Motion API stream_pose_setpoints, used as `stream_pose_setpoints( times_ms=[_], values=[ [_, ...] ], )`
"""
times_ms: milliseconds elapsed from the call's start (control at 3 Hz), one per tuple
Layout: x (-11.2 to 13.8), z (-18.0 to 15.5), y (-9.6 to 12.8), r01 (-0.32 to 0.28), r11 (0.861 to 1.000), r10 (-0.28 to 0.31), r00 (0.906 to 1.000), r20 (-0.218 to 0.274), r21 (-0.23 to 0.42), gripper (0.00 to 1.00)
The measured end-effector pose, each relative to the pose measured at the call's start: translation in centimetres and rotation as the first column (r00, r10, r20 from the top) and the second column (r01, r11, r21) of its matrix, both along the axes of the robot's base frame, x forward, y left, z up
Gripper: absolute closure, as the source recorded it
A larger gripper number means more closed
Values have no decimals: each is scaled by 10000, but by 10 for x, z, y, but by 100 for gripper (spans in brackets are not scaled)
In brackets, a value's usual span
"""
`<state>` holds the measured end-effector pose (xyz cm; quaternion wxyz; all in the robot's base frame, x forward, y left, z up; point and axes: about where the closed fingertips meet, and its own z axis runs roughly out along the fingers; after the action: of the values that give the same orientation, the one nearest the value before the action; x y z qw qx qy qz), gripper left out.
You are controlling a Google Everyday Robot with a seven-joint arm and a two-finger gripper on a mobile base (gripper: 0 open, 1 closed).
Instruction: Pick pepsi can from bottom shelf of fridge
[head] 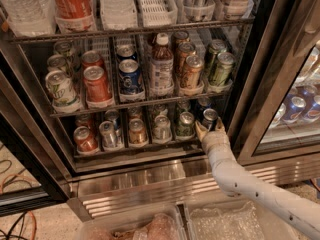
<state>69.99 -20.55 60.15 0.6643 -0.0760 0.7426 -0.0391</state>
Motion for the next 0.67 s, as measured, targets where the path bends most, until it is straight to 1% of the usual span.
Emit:
stream_pose_setpoints(
  times_ms=[333,667],
  values=[
    [0,0,0,-6,10000,6,10000,0,-32,86],
    [-2,6,2,-128,9996,126,9999,-58,-259,100]
  ],
)
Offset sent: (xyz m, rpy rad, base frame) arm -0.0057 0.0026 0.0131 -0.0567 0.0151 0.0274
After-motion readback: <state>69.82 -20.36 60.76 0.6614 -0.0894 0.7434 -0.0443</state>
